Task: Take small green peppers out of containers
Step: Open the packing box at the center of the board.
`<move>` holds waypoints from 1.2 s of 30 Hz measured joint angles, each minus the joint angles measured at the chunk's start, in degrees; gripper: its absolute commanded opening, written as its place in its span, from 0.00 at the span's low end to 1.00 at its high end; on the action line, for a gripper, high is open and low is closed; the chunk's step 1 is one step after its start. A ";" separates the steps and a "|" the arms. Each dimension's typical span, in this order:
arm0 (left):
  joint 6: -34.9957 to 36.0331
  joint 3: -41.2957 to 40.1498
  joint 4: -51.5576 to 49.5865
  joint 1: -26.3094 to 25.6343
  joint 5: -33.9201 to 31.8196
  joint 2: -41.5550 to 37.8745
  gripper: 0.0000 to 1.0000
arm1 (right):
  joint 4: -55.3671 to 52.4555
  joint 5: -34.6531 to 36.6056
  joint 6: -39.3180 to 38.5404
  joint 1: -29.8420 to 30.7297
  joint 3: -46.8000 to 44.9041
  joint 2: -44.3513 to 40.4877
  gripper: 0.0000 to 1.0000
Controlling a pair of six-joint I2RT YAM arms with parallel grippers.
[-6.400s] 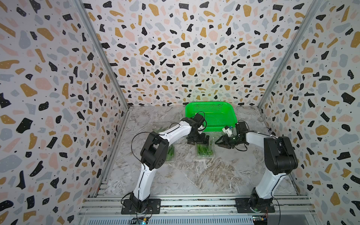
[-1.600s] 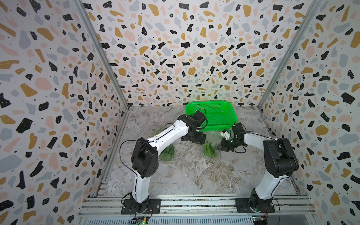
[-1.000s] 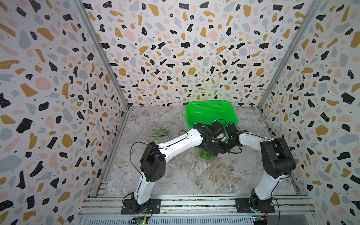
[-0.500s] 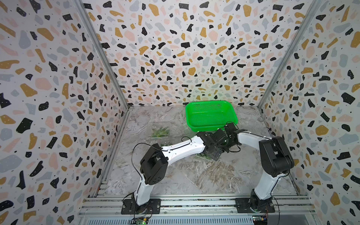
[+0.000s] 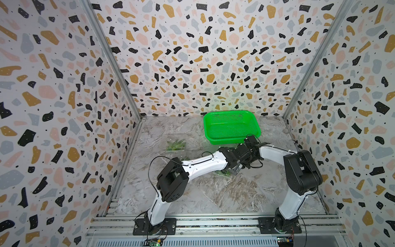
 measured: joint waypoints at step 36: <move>-2.49 -3.37 -14.43 13.62 -6.58 -18.21 0.92 | -14.53 13.14 -11.47 -3.52 4.37 -7.26 0.54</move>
